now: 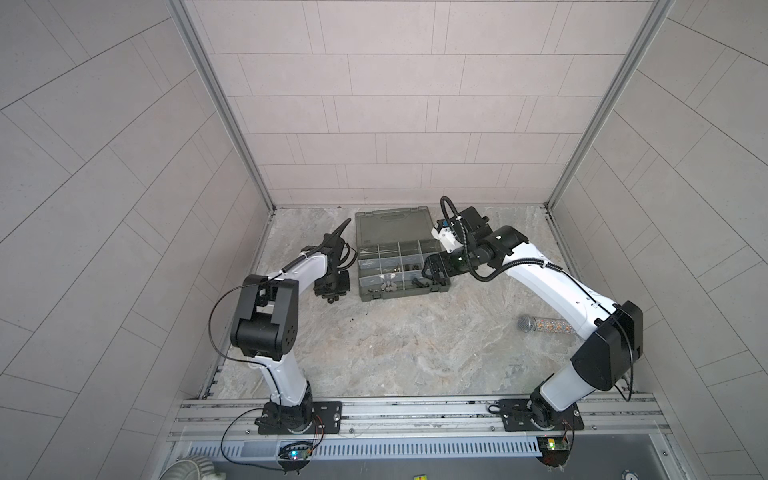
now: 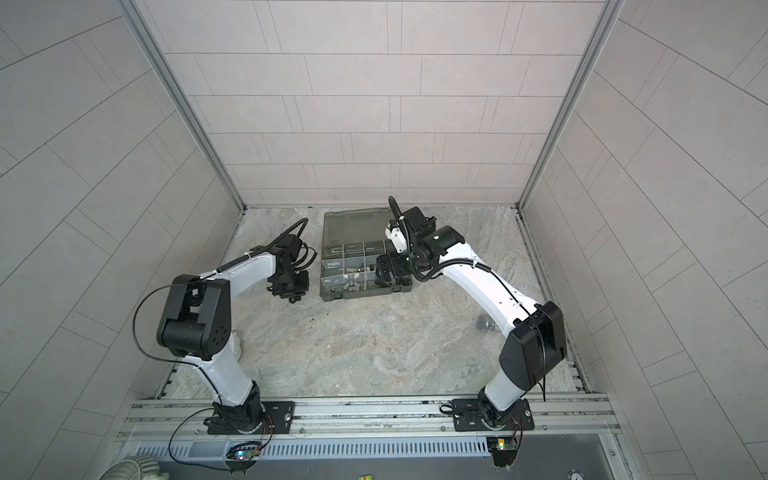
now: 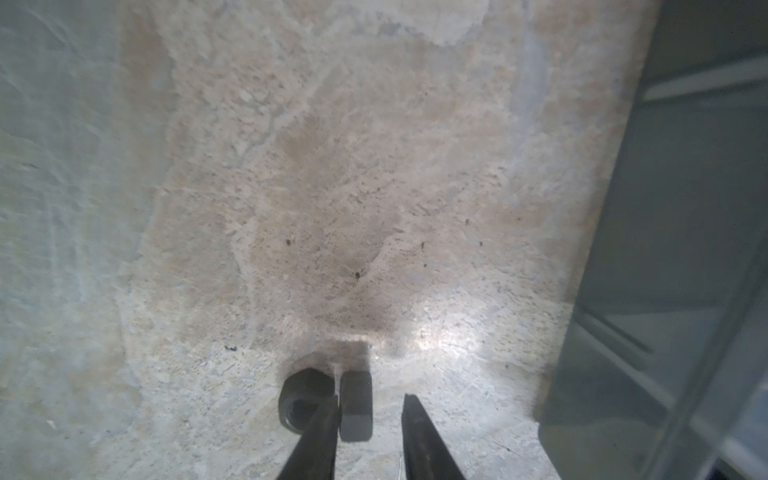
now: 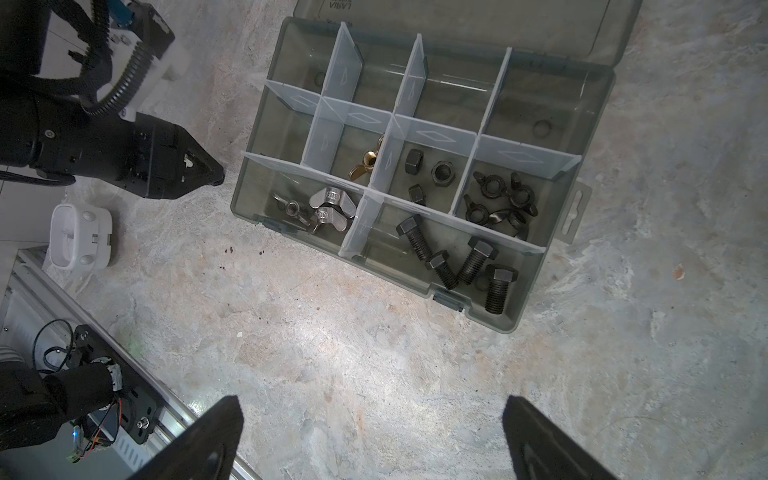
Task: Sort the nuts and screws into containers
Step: 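Close the left gripper on a black hex nut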
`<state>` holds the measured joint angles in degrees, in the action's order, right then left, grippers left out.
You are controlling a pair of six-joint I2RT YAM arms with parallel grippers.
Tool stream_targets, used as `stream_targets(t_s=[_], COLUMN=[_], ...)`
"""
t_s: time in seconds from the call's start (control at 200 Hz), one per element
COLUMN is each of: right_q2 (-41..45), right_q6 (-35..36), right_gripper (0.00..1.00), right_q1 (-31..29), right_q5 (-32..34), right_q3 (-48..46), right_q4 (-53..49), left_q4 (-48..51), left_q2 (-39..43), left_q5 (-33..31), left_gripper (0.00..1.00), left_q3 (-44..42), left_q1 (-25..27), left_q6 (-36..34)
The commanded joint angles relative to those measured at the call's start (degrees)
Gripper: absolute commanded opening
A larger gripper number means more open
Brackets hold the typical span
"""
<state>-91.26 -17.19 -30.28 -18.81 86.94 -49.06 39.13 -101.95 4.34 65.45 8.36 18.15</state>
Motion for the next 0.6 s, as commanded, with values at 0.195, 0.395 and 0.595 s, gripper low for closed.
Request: stream_targets(t_s=[0.195, 0.395, 0.595], right_q2=[2.4, 2.8, 3.4], right_q6=[-0.1, 0.1, 0.4], right_gripper=[0.99, 0.99, 0.99], right_q1=[-0.3, -0.3, 0.1], right_q5=[1.1, 1.2, 1.2], right_q3=[-1.6, -2.3, -2.9], right_q4=[0.5, 0.6, 0.6], left_q4=[1.9, 2.0, 2.1], left_q2=[-1.1, -1.7, -2.3], left_q5=[-1.3, -1.5, -1.8], left_gripper=[0.32, 0.31, 0.23], left_q3=[-0.3, 0.2, 0.4], left_q1=[-0.3, -0.4, -0.3], left_q6=[0.0, 0.1, 0.2])
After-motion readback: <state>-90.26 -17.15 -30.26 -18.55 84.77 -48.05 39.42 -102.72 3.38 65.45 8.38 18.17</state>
